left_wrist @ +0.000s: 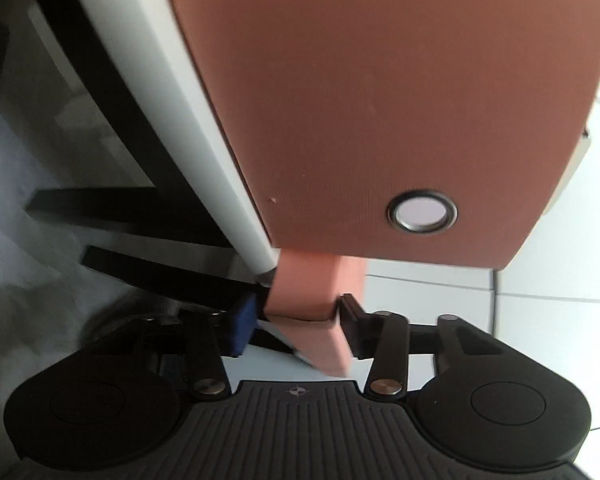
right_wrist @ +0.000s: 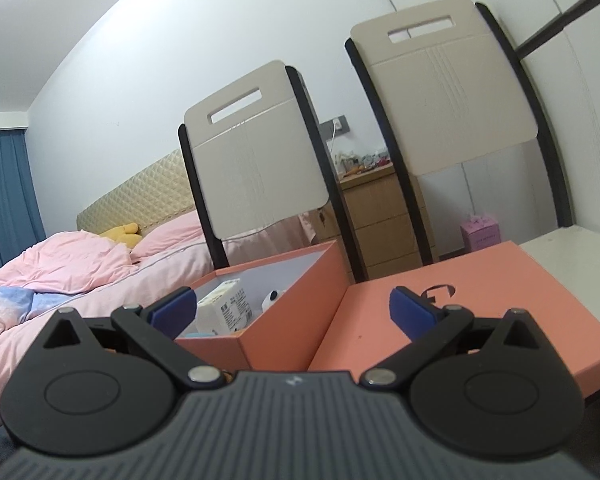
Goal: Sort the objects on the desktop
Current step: 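Tilt the left tool down and grasp the edge of the pink lid, then lift the lid edge with the left tool while the right tool grasps the lid's other edge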
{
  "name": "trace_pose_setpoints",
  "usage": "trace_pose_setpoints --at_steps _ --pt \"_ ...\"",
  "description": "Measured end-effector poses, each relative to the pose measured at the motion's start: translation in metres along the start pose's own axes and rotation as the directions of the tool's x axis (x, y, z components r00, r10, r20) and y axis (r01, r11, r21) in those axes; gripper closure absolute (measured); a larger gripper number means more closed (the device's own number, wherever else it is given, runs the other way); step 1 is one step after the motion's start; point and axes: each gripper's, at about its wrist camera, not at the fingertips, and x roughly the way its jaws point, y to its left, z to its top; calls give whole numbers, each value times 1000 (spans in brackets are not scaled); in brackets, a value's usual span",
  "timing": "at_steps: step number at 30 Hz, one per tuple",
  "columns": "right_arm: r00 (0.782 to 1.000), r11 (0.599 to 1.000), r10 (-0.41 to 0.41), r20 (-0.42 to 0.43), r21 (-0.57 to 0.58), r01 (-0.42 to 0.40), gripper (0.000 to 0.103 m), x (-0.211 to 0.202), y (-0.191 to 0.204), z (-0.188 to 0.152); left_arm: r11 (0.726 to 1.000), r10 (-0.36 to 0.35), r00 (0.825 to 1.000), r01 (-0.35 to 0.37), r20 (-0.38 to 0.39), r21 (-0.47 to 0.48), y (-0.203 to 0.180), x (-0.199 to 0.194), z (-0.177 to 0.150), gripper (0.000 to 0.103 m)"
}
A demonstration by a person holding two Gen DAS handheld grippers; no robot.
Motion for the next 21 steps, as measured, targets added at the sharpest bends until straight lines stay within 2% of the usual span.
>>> trace_pose_setpoints --at_steps 7,15,21 --pt "1000 1000 -16 -26 -7 16 0 7 2 -3 1000 -2 1000 2 28 3 0 -8 -4 61" --pt "998 999 -47 -45 -3 46 0 11 1 -8 1000 -8 1000 8 -9 22 11 -28 -28 62" --pt "998 998 -56 -43 7 56 0 9 -2 -9 998 -1 1000 3 -21 65 6 -31 -29 59"
